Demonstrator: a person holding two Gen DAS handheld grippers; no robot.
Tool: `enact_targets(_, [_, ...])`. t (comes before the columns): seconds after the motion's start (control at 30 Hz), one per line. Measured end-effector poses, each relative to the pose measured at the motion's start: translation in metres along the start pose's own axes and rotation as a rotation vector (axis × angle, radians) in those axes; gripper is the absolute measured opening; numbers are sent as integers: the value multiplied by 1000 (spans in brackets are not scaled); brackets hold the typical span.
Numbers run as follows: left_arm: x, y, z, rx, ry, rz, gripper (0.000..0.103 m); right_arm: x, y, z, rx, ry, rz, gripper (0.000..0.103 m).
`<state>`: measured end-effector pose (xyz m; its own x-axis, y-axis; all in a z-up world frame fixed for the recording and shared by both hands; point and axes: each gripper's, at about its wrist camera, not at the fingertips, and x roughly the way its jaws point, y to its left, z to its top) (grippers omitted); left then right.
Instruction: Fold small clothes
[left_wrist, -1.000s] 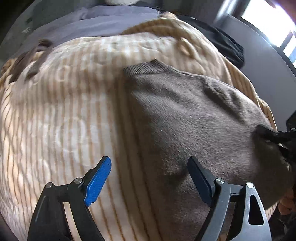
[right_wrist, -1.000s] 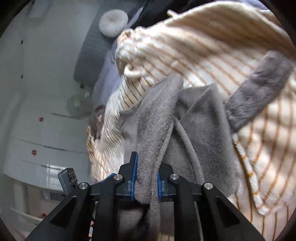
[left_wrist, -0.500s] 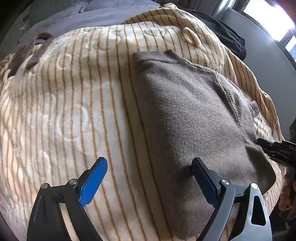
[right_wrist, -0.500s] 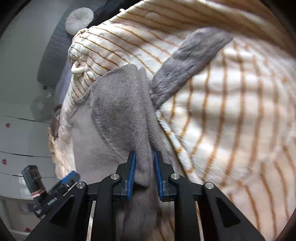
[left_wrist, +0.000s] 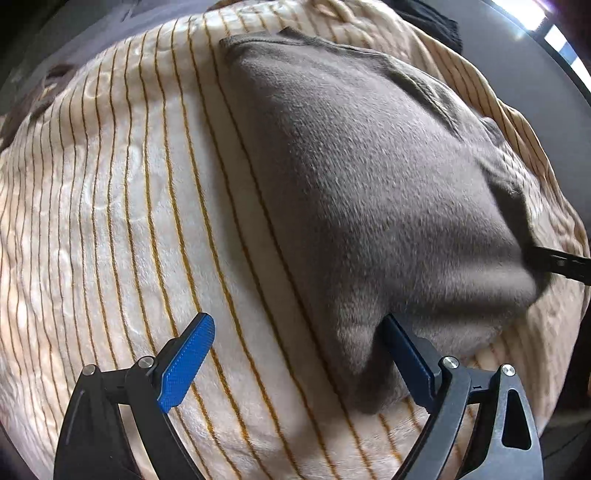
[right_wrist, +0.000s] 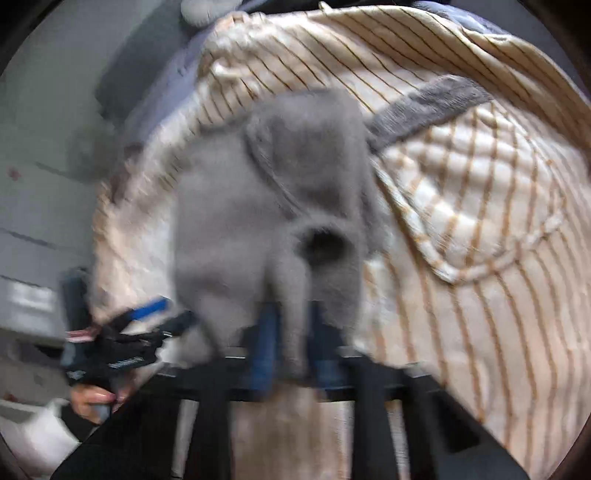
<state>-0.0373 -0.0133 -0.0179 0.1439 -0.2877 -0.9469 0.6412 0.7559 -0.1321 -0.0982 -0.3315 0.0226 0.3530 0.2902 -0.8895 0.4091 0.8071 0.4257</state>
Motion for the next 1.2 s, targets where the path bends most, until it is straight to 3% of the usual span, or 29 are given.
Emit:
enact_targets(0.1, [0,2,-3,-13,18,-11,98,19,-21,-11,7,36,-73,10])
enact_targets(0.2, [-9,8,-6,-25,22,-13,98,21,-41,-16,98,25,-10,10])
enact_targets(0.4, [-33,25,-2,-62,-44,23,98,11,-28,-18,68,34,-75,13])
enact_targets(0.53, [-44,42,5,-123,-37,35,98,-6,-25,-16,106,28,-96,17])
enact_targets(0.63, [-47,50,3,-121,-31,95,98,-24,-23,-10,122,-41,-82,26])
enact_targets(0.7, [-44,50,2,-118,-17,124,99,-33,-20,-3,126,-82,-32,44])
enact_targets(0.73, [-43,50,1,-121,-11,132,99,-34,-17,2,127,-94,-11,58])
enact_targets(0.83, [-40,49,1,-129,-13,170,99,-21,-5,20,102,-86,5,60])
enact_targets(0.97, [-40,43,6,-113,-43,255,99,0,3,34,71,-59,-63,59])
enact_targets(1.07, [-44,48,8,-131,-55,212,99,17,-1,40,15,-36,-179,59])
enact_targets(1.2, [-34,38,24,-157,-20,184,99,18,-24,38,95,-25,-99,62])
